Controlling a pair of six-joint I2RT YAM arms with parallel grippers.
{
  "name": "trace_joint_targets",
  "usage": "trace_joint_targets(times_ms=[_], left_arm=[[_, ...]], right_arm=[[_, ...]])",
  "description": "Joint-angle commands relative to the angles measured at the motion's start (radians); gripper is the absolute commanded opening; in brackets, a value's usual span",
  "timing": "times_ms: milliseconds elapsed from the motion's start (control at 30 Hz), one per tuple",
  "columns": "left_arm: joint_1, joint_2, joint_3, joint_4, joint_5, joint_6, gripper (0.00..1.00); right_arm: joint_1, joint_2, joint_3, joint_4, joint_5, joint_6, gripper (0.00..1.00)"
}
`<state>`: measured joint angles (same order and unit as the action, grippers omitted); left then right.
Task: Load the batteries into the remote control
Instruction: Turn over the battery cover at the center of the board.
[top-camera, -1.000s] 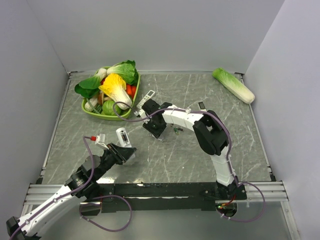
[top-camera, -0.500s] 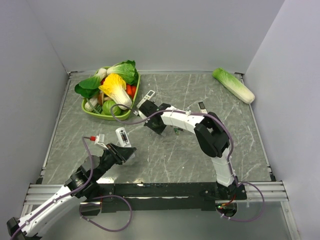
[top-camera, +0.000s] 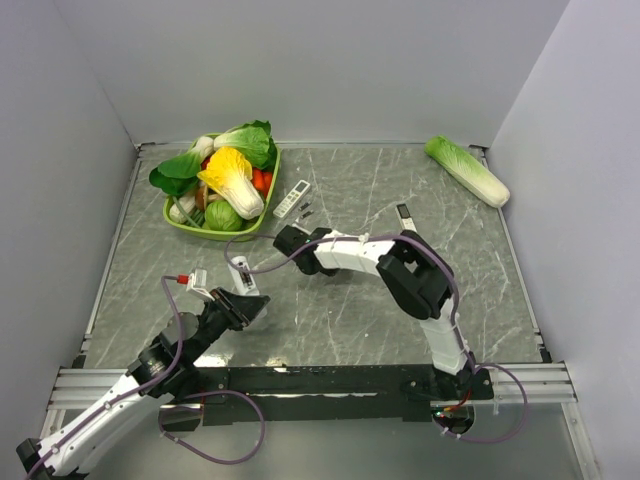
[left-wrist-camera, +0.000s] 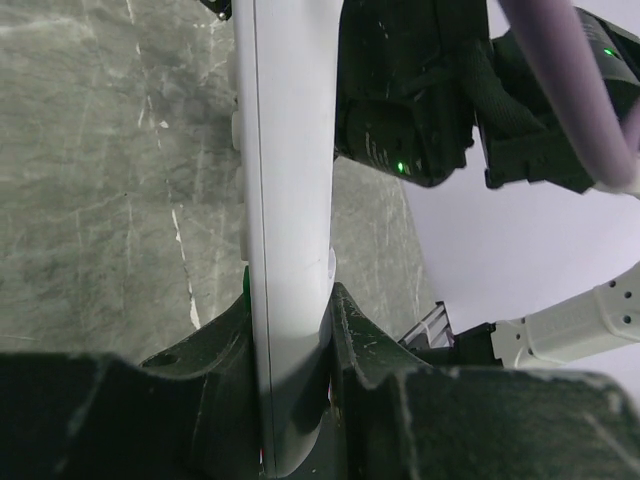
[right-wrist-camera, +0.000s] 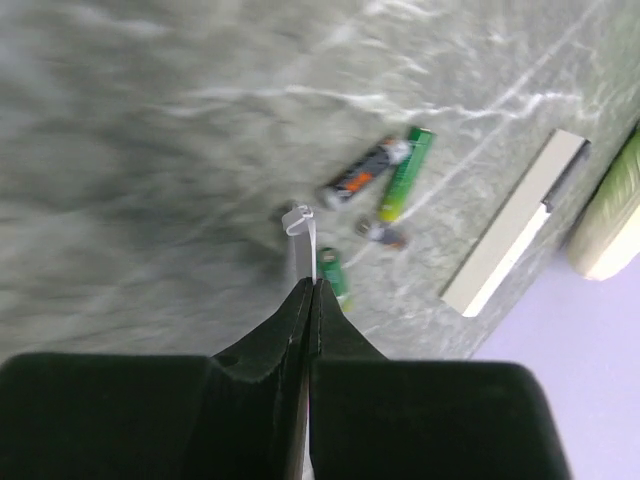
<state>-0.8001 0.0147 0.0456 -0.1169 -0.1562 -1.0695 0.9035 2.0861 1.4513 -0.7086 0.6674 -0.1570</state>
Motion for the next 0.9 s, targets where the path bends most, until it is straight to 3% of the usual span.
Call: trace_joint_targets(times_ms=[0, 167, 367, 500, 733, 867], left_arm=[[-0.002, -0.044, 0.048, -0.013, -0.023, 0.02, 0.01], [-0.002, -0.042, 0.045, -0.009, -0.019, 0.02, 0.01], [-0.002, -0.041, 0.05, -0.012, -0.016, 0.025, 0.01], [-0.002, -0.048, 0.05, -0.017, -0.011, 0.028, 0.01], [-0.002, -0.045, 0.028, 0.025, 0.012, 0.039, 0.01], [-0.002, -0.044, 0.019, 0.046, 0.024, 0.051, 0.01]], right_arm=[[0.063, 0.031, 0.006, -0.008, 0.012, 0.053, 0.05], [0.098, 0.037, 0.018, -0.052, -0.096, 0.091, 0.34], [0.115, -0.007, -0.003, -0.069, -0.213, 0.119, 0.47], [0.089, -0.137, -0.045, -0.032, -0.278, 0.126, 0.53], [-0.103, -0.345, -0.124, 0.055, -0.523, 0.155, 0.64], [-0.176, -0.499, -0.227, 0.178, -0.635, 0.155, 0.99]])
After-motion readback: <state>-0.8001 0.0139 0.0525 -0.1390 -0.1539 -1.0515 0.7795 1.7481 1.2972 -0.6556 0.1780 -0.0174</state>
